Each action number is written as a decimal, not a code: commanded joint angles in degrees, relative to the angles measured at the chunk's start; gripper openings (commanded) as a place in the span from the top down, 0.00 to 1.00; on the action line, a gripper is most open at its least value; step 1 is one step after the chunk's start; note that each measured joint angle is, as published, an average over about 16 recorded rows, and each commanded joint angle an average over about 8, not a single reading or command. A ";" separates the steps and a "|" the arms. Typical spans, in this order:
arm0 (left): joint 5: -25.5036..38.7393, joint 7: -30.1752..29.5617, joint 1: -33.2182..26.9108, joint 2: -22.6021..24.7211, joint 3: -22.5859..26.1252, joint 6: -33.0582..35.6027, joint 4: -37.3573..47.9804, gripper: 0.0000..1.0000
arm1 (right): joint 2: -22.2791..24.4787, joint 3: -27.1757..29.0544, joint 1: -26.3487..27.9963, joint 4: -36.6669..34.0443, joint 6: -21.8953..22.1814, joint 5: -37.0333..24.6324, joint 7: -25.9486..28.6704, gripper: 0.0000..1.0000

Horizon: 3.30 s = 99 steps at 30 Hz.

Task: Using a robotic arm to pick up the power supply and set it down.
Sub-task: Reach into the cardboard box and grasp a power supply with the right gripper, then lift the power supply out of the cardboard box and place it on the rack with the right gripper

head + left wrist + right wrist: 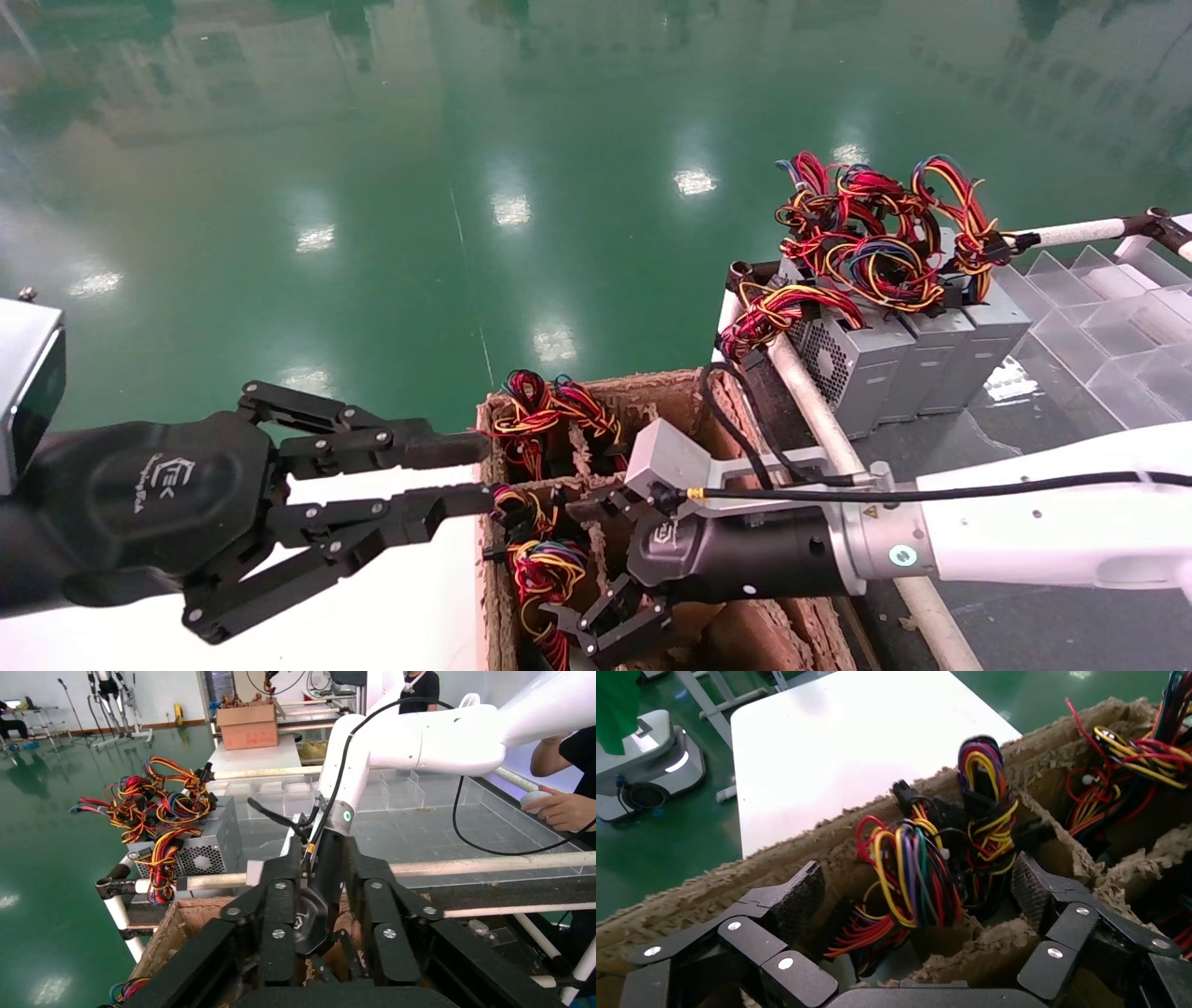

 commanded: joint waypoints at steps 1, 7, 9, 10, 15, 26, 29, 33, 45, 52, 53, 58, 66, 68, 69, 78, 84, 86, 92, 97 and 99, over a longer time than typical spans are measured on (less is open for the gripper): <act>0.00 0.00 0.00 0.00 0.00 0.00 0.00 0.00 | -0.62 -0.26 0.12 -1.03 0.06 -0.32 -0.44 1.00; 0.00 0.00 0.00 0.00 0.00 0.00 0.00 0.00 | -1.34 -0.25 0.39 -3.35 -0.55 0.06 -1.71 1.00; 0.00 0.00 0.00 0.00 0.01 0.00 0.00 0.00 | -1.44 -0.18 0.47 -3.88 -0.78 0.24 -2.11 1.00; 0.00 0.00 0.00 0.00 0.01 0.00 0.00 0.00 | -1.47 -0.15 0.50 -4.09 -0.87 0.33 -2.30 1.00; -0.01 0.00 0.00 0.00 0.01 0.00 0.00 0.00 | -1.38 0.06 0.41 -4.83 -1.04 0.60 -3.22 1.00; -0.01 0.01 0.00 -0.01 0.02 -0.01 0.00 0.00 | -1.60 0.16 0.28 -6.55 -0.84 0.60 -4.44 1.00; -0.01 0.01 0.00 -0.01 0.02 -0.01 0.00 0.00 | -1.81 0.17 0.34 -6.94 -0.62 0.51 -4.65 1.00; -0.01 0.01 -0.01 -0.01 0.02 -0.01 0.00 0.00 | -2.09 0.26 0.42 -7.58 -0.27 0.52 -4.92 1.00; -0.02 0.01 -0.01 -0.01 0.03 -0.01 0.00 0.00 | -2.13 0.82 0.43 -9.61 -2.02 2.25 -5.58 1.00; -0.02 0.01 -0.01 -0.01 0.03 -0.01 0.00 0.00 | -2.12 1.22 0.77 -11.30 -3.72 3.53 -6.09 1.00; -0.02 0.01 -0.01 -0.01 0.03 -0.01 0.00 0.00 | -2.06 1.34 0.78 -11.52 -3.96 3.81 -6.16 1.00; -0.02 0.02 -0.01 -0.01 0.03 -0.01 0.00 0.00 | -1.26 2.49 0.83 -12.52 -5.43 5.97 -6.61 1.00; -0.03 0.02 -0.01 -0.01 0.04 -0.01 0.00 0.00 | 1.07 5.04 1.21 -13.17 -9.26 10.79 -7.02 1.00; -0.03 0.02 -0.01 -0.01 0.04 -0.02 0.00 0.00 | 1.71 5.70 1.33 -13.24 -10.37 12.11 -6.97 1.00; -0.03 0.02 -0.01 -0.01 0.04 -0.02 0.00 0.00 | 2.04 6.03 1.41 -13.30 -10.95 12.82 -6.88 1.00; -0.03 0.02 -0.01 -0.02 0.04 -0.02 0.00 0.00 | 6.18 8.38 2.30 -12.79 -14.66 20.12 -5.53 1.00; -0.03 0.02 -0.01 -0.02 0.05 -0.02 0.00 0.00 | 10.30 8.90 2.54 -10.65 -15.02 26.03 -4.38 1.00; -0.03 0.02 -0.01 -0.02 0.05 -0.02 0.00 0.00 | 11.71 8.97 2.72 -10.15 -15.03 27.92 -4.04 1.00; -0.04 0.03 -0.01 -0.02 0.05 -0.02 0.00 0.00 | 15.98 9.33 4.07 -10.70 -14.96 32.75 -3.76 1.00; -0.04 0.03 -0.01 -0.02 0.06 -0.02 0.00 0.00 | 19.27 9.51 5.75 -13.41 -14.96 35.46 -4.21 1.00; -0.04 0.03 -0.01 -0.02 0.06 -0.02 0.00 0.00 | 20.42 9.43 6.53 -14.84 -14.97 36.14 -4.50 1.00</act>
